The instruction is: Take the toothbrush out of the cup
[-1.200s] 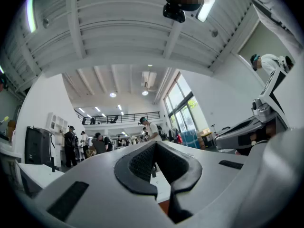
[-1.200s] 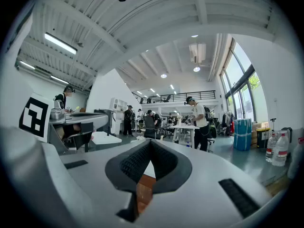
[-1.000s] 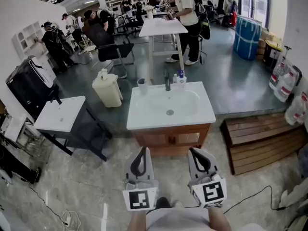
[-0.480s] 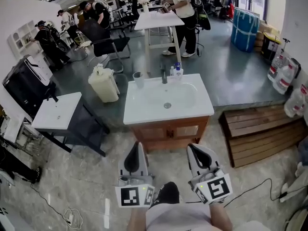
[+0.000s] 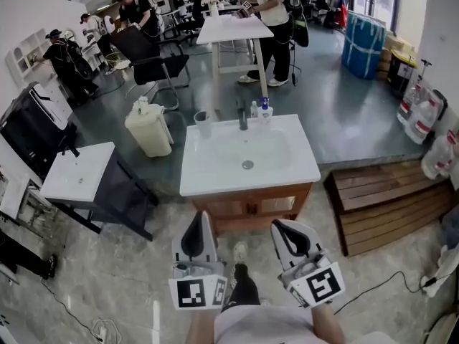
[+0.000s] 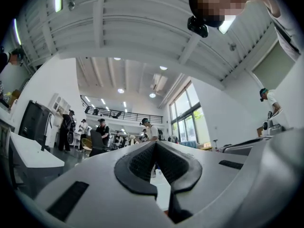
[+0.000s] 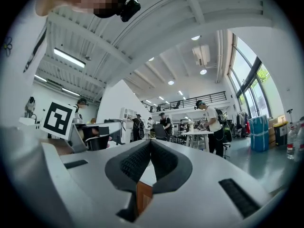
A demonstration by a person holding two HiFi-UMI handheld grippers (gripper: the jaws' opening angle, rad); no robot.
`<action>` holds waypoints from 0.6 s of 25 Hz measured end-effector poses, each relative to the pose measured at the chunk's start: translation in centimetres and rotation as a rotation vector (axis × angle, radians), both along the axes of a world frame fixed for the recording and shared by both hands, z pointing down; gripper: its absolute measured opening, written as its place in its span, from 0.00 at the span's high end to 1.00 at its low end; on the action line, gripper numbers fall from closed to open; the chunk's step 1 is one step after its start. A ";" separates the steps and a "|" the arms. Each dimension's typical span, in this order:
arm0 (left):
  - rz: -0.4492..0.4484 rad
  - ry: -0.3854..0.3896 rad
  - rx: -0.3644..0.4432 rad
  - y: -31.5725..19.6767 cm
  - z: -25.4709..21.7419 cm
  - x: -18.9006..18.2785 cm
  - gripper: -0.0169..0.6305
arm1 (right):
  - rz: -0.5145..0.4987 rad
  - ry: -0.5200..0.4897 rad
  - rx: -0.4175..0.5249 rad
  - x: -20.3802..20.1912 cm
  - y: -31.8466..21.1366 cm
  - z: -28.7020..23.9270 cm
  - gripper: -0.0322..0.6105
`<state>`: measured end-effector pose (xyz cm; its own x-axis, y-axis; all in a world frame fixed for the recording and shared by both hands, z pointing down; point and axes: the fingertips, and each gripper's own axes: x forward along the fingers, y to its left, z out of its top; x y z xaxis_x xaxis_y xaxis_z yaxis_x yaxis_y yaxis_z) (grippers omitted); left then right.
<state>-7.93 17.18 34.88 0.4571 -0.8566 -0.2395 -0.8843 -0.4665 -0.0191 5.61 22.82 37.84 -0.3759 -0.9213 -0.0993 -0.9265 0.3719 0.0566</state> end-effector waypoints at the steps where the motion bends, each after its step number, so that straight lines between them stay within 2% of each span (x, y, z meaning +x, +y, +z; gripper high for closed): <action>1: 0.004 -0.003 0.005 -1.4 0.1 0.3 0.95 | 0.000 -0.003 0.007 0.2 -1.0 0.1 0.93; 8: 0.107 0.031 0.017 -12.6 -2.2 4.8 0.95 | 0.059 -0.026 0.036 2.8 -12.7 -1.7 0.93; 15: 0.141 0.033 0.053 -25.4 -5.3 5.8 0.95 | 0.114 0.008 0.018 3.0 -27.4 -4.6 0.93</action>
<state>-2.13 -8.26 29.59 0.5630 -0.7703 -0.2996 -0.8107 -0.5851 -0.0192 8.63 -4.57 33.22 -0.2694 -0.9564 -0.1132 -0.9623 0.2628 0.0701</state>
